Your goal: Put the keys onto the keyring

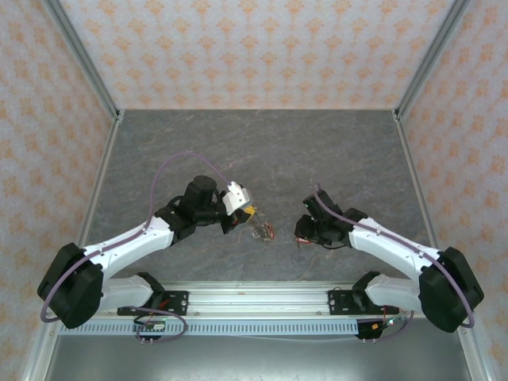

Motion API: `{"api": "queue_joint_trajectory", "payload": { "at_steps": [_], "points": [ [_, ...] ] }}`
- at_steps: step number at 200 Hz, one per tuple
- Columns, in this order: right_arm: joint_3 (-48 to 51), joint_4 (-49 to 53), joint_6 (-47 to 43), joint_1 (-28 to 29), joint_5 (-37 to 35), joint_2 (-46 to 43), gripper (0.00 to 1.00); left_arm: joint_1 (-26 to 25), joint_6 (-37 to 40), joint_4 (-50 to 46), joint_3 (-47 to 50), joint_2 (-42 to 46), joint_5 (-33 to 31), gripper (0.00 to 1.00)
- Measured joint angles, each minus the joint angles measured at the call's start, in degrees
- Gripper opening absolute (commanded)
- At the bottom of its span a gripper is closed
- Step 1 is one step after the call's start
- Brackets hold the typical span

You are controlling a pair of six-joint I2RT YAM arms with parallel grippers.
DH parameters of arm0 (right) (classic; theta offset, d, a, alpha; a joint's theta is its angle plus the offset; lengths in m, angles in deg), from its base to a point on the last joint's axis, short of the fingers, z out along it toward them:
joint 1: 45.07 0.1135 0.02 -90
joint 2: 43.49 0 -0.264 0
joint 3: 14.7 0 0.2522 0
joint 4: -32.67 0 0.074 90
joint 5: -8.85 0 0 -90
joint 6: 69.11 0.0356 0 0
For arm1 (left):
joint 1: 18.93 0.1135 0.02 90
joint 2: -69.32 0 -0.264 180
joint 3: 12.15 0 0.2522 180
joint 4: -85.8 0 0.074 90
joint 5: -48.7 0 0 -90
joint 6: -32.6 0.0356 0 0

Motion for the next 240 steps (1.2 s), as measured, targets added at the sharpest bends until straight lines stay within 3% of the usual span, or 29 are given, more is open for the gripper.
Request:
{"api": "queue_joint_trajectory", "payload": {
  "at_steps": [73, 96, 162, 240],
  "points": [
    [1.68, -3.48, 8.41, 1.84, -0.24, 3.48, 0.34, 0.00, 0.00, -0.04, 0.00, 0.00, 0.04, 0.00],
    [1.68, -3.98, 9.44, 2.08, -0.22, 4.35, 0.30, 0.00, 0.00, -0.04, 0.00, 0.00, 0.04, 0.00],
    [1.46, -4.26, 9.64, 2.51, -0.55, 7.08, 0.27, 0.00, 0.00, -0.04, 0.00, 0.00, 0.04, 0.00],
    [-0.07, -4.39, 7.78, 2.71, -0.61, 7.82, 0.14, 0.00, 0.00, -0.07, 0.00, 0.00, 0.04, 0.00]
  ]
}}
